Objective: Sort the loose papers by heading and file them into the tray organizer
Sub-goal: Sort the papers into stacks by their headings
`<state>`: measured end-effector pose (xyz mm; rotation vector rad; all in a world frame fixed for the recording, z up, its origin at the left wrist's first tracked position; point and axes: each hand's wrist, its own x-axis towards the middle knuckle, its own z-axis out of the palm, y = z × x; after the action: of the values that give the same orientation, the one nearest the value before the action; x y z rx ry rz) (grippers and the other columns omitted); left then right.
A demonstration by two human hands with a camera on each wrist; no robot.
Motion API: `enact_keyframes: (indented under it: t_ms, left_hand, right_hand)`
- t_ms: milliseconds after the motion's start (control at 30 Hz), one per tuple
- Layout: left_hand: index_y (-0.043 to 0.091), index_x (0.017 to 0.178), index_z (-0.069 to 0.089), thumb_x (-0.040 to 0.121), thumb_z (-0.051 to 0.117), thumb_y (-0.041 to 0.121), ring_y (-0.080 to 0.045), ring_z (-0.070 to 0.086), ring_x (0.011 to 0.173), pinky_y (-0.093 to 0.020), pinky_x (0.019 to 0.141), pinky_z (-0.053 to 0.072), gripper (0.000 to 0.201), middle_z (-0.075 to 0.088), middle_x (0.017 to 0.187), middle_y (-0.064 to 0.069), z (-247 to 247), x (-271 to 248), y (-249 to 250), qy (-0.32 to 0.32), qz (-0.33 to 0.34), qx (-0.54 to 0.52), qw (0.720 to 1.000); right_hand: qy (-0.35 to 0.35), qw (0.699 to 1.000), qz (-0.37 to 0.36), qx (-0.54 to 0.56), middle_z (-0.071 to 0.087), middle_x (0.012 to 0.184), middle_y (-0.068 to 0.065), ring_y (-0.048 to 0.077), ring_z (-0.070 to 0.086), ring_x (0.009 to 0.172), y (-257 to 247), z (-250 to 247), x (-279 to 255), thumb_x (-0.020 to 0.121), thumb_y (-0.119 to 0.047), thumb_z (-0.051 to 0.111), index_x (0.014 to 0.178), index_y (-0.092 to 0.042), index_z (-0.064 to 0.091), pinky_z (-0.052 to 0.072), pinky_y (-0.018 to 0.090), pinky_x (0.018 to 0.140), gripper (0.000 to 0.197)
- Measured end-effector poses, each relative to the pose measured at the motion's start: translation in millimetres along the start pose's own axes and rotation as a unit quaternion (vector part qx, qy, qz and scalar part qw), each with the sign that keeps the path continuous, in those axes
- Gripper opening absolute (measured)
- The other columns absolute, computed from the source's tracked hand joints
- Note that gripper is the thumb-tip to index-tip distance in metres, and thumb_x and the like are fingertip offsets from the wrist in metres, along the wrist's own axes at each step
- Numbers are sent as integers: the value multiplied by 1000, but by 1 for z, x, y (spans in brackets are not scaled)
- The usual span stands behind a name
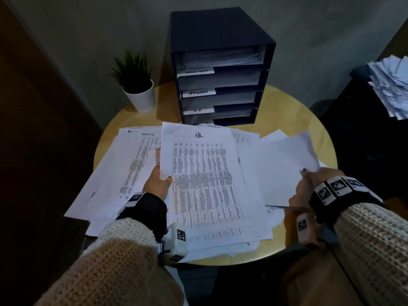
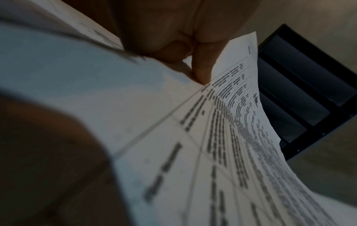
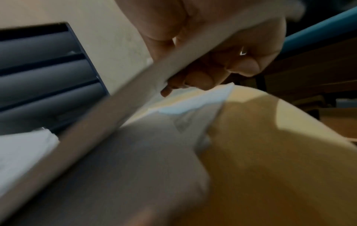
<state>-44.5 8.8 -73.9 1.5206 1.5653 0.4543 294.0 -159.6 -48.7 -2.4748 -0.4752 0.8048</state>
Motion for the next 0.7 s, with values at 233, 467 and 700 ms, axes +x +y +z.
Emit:
enact_keyframes:
  t_ms: [233,467,700]
  left_hand:
    - [9,142,37,97,49,12,-31,50,122,-33,101,38,47,51,137,-13,4,-3,-3,30,0,-5,1000]
    - [12,143,36,96,50,12,-33,51,120,-36,99,39,48,52,137,-13,-1,-5,-5,41,-13,-15,999]
    - [10,148,26,97,48,13,-35,45,127,-39,104,36,55,42,146,-14,-5,-1,-6,27,-28,17,999]
  right_hand:
    - [218,965,-93,113,68,92,16,33,64,88,-58,-45,-20,86,-27,58,102,-7,70,42,30,70,28]
    - [323,928,-160,93,68,98,18,34,62,94,-87,-93,-50,85,-33,57,108,-11,68,45,32,78,33]
    - [136,990,-27,23,58,126,18,32,56,116,-39,-74,-25,90,-15,56,123,-2,58,46,34,87,36]
